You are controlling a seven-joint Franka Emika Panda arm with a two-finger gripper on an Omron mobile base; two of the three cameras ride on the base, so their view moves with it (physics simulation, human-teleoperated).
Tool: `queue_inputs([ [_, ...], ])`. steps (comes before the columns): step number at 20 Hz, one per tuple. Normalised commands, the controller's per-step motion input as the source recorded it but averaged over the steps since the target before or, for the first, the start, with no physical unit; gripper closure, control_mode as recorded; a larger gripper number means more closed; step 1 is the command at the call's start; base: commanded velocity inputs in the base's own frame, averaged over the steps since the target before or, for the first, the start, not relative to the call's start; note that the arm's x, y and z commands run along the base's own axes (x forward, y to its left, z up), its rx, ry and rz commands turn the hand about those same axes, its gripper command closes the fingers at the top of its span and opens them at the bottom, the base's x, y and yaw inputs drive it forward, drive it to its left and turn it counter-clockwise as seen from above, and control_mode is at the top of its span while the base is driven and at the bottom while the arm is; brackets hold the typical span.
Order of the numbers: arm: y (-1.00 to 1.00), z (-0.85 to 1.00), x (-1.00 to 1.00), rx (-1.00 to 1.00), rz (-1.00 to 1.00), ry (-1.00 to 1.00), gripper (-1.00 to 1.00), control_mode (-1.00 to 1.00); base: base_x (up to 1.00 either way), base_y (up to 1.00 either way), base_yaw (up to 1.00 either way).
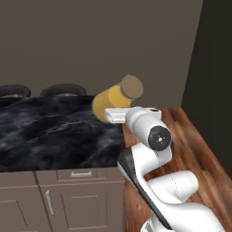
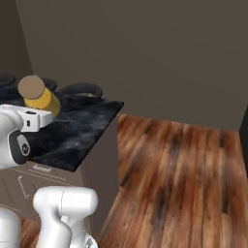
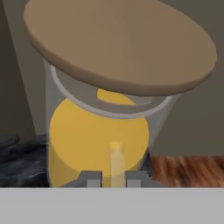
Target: Place the pitcher and cup on the dining counter for serving.
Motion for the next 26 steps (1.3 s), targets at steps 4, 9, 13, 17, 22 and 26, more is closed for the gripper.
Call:
queue_inputs([
  [4, 0.0, 0.0, 0.0, 0.0, 0.0, 0.0, 1.0, 1.0, 0.59, 1.0, 0.0],
  [9, 0.0, 0.0, 0.0, 0.0, 0.0, 0.0, 1.0, 1.0, 0.05, 0.82, 0.02],
  [13, 0.0, -0.02, 0.06, -0.01, 0.05, 0.01, 1.0, -1.0, 0.0, 0.04, 0.01],
  [17, -0.08, -0.01, 0.56, 0.0, 0.18, 0.2, 1.0, -1.0, 0.0, 0.0, 0.0],
  [22, -0.23, 0.0, 0.79, 0.0, 0.33, 0.38, 1.0, -1.0, 0.0, 0.0, 0.0],
  [26, -0.06, -0.04, 0.99, 0.01, 0.45, 0.43, 1.0, -1.0, 0.0, 0.0, 0.0],
])
